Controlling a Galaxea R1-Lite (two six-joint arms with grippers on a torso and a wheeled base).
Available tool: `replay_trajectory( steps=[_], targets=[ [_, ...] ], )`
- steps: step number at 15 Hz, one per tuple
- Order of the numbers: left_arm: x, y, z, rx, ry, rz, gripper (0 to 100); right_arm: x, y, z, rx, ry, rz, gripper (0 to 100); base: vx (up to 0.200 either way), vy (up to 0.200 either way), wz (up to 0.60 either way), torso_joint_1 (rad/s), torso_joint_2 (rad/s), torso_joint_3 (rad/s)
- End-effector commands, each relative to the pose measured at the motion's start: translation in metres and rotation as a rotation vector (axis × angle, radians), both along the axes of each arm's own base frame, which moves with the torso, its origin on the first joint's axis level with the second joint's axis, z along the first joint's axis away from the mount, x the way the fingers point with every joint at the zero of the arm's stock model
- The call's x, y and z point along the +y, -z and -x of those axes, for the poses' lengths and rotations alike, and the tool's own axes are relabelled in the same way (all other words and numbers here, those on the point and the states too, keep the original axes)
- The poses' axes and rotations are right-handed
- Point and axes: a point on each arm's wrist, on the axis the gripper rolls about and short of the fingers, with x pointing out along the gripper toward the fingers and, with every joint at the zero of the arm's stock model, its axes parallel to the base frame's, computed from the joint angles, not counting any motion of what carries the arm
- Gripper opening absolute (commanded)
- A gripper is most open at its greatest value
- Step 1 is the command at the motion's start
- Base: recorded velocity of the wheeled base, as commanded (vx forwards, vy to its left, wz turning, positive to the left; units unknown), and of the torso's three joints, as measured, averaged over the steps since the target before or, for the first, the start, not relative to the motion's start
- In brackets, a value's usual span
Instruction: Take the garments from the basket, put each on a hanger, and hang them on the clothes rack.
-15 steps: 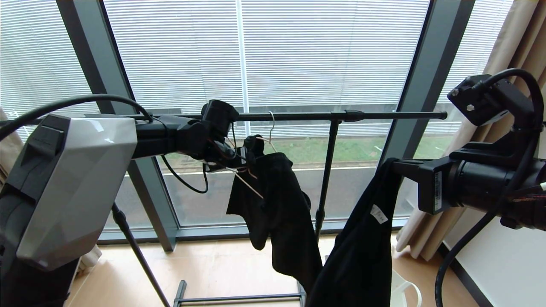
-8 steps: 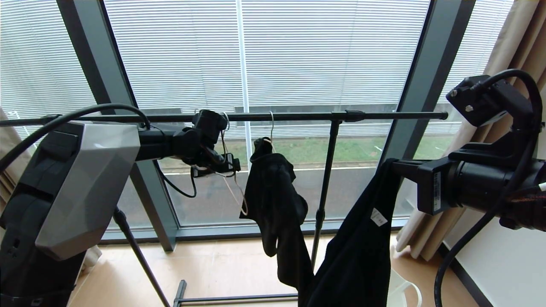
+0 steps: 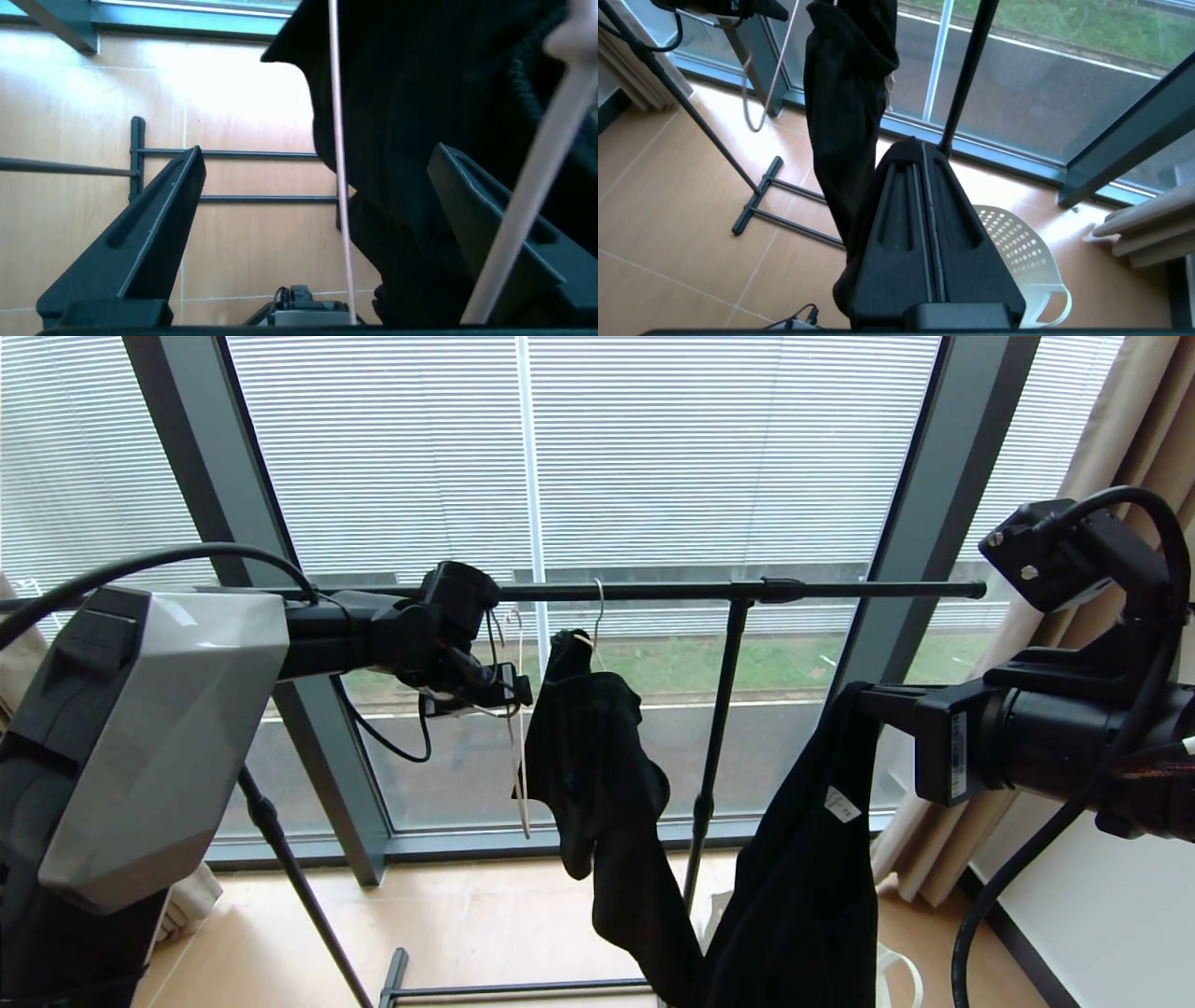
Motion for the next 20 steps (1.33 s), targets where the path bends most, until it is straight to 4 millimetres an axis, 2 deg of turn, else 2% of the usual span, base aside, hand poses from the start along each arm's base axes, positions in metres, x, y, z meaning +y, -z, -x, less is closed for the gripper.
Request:
replay_trajectory(
  steps=[1,5,12,20],
  targets=[
    [-0.008,-0.016,0.014,-0.025,0.031,0.003,100,0.000,0.000,0.000,0.001,-0.001,0.001,0,0.000,0.000,0.00,0.000,0.00,0.000],
    [-0.021,-0.016,0.037,0.010,0.100,-0.036,100,0.000,0.000,0.000,-0.001,-0.001,-0.001,0,0.000,0.000,0.00,0.000,0.00,0.000],
    [-0.010,-0.015,0.026,-0.004,0.069,-0.038,100,0.000,-0.001,0.000,-0.002,-0.001,-0.002,0,0.000,0.000,0.00,0.000,0.00,0.000],
    [-0.011,-0.013,0.040,0.031,0.088,-0.051,100,0.000,-0.002,0.000,-0.006,-0.001,-0.005,0,0.000,0.000,0.00,0.000,0.00,0.000]
  ],
)
